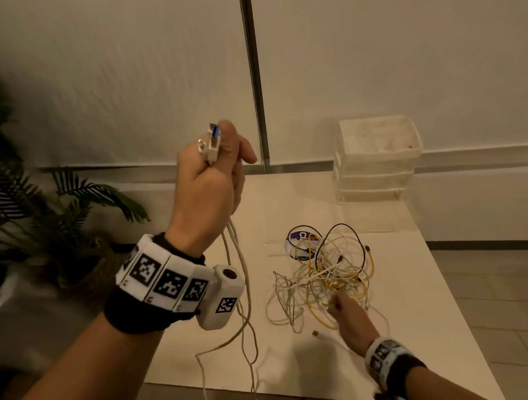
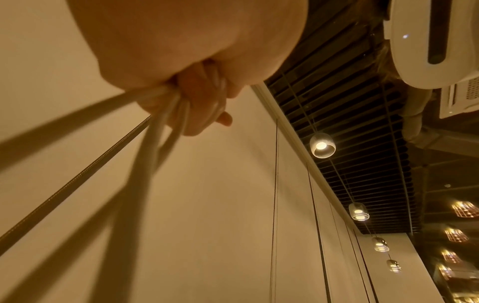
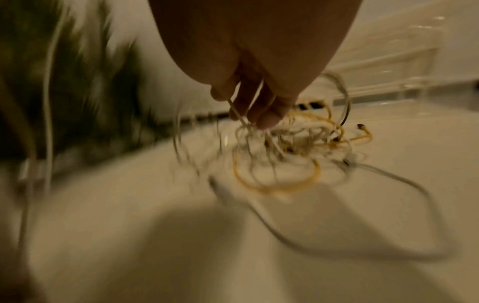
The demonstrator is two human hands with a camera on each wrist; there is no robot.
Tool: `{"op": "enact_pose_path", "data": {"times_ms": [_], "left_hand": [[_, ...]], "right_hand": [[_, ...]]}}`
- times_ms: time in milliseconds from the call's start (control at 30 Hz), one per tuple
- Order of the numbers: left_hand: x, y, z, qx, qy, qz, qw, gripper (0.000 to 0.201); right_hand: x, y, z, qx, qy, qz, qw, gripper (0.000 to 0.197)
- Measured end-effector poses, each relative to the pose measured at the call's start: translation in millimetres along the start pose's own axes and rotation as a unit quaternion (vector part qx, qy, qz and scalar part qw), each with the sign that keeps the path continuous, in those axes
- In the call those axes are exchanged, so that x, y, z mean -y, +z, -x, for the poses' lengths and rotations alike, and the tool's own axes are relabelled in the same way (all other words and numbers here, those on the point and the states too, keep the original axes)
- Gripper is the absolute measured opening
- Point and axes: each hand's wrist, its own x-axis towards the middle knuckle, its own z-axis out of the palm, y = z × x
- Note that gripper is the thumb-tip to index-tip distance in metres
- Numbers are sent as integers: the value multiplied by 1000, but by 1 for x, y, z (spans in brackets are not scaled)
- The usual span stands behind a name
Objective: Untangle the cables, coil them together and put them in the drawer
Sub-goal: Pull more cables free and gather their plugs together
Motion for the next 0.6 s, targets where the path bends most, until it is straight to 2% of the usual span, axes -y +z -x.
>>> {"op": "enact_pose_path", "data": {"times_ms": [67, 133, 200, 367, 500, 600], "left_hand": [[4, 10, -4, 11, -10, 12, 1000, 46], [6, 22, -8, 27, -20, 25, 999, 46], [8, 36, -12, 52, -45, 41, 997, 45], [20, 65, -28, 79, -79, 23, 993, 46], [39, 81, -38, 93, -68, -52, 992, 39], [49, 87, -46, 62, -78, -66, 993, 36]], "right_hand": [[23, -29, -13, -85, 58, -183, 978, 9], [45, -64, -24, -146, 62, -317, 935, 6], [70, -98, -34, -168, 45, -393, 903, 4], [116, -165, -65, -148, -19, -427, 892, 16], [158, -210, -92, -109, -44, -445, 888, 26], [199, -247, -102, -134, -98, -483, 860, 26]]}}
